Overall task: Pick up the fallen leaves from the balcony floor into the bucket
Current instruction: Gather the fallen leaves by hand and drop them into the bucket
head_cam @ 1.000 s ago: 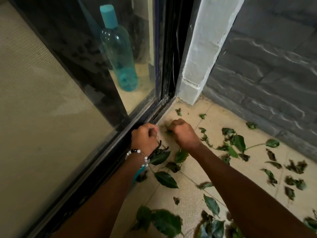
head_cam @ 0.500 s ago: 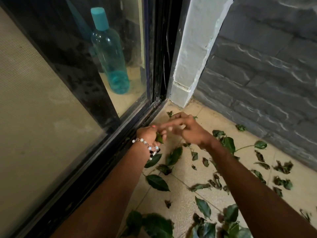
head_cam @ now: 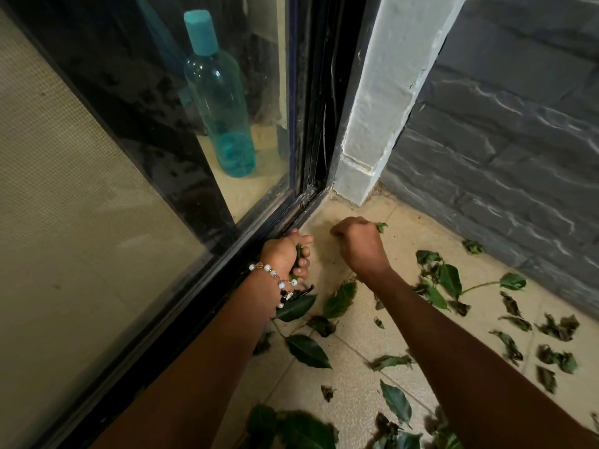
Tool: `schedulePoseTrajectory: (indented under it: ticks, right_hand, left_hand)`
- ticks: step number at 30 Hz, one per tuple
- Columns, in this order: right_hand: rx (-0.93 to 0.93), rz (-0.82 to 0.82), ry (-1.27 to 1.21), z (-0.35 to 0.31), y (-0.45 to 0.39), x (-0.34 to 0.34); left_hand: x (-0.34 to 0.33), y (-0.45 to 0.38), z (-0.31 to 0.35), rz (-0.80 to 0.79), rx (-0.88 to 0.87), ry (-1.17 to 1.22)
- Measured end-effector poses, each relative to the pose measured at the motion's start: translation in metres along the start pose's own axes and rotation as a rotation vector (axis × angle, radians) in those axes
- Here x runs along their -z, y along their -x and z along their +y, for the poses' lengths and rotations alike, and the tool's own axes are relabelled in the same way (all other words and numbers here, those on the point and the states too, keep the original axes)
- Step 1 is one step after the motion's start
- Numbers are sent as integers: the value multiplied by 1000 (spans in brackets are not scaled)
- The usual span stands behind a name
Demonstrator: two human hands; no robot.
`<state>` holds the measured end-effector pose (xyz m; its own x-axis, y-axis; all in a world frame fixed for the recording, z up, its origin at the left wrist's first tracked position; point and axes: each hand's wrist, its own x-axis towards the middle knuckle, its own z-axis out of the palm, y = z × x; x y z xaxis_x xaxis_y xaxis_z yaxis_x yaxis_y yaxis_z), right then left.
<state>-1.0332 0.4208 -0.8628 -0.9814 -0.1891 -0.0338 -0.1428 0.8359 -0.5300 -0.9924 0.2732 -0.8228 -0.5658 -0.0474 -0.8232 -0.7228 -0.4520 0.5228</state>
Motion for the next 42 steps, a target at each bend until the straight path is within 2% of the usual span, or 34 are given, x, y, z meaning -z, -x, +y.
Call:
schedulePoseTrajectory:
  ticks: [2, 4, 8, 10, 11, 12, 14, 16, 18, 21, 25, 27, 29, 31, 34, 36, 39, 42]
  right_hand:
    - [-8, 35, -262, -7, 5, 14]
    - [-51, -35, -562, -16, 13, 26]
    - [-50, -166, -613, -13, 24, 43]
    - [-108, -170, -698, -1, 26, 55]
    - [-157, -103, -704, 9, 24, 58]
    - [-190, -1, -601, 20, 19, 61]
    - [-191, 101, -186, 40, 10, 61]
    - [-116, -27, 66, 52, 6, 50]
    - [-55, -122, 205, 56, 9, 33]
    - [-42, -54, 301, 54, 18, 24]
    - [-75, 60, 204, 56, 27, 35]
    - [13, -11, 191, 57, 36, 37]
    - [121, -135, 290, 60, 49, 31]
    - [85, -197, 350, 64, 61, 25]
    - [18, -144, 305, 63, 72, 24]
    - [-1, -47, 216, 58, 75, 31]
    - [-93, 120, -84, 40, 76, 45]
    - [-66, 77, -290, 8, 87, 55]
  left_hand:
    - [-8, -2, -2, -1, -20, -51]
    - [-20, 0, -4, -9, -36, -71]
    - [-40, 2, -14, -51, -59, -54]
    - [-42, 0, -19, -55, -92, -111]
    - [-41, -1, -20, -58, -103, -120]
    - [-39, -2, -20, -61, -102, -109]
    - [-36, -3, -19, -56, -84, -87]
    - [-33, -4, -17, -51, -72, -74]
    - [-31, -5, -17, -52, -77, -73]
    - [-29, -1, -18, -45, -88, -107]
    - [-28, 2, -19, -13, -112, -166]
    - [-30, 5, -22, -5, -117, -172]
    - [-32, 10, -25, -1, -124, -175]
    - [-34, 14, -30, 4, -134, -189]
    - [-36, 20, -35, 0, -129, -220]
    - [-35, 24, -39, -11, -112, -240]
    - [-34, 30, -45, -44, -84, -268]
    - [-38, 30, -53, -46, -51, -270]
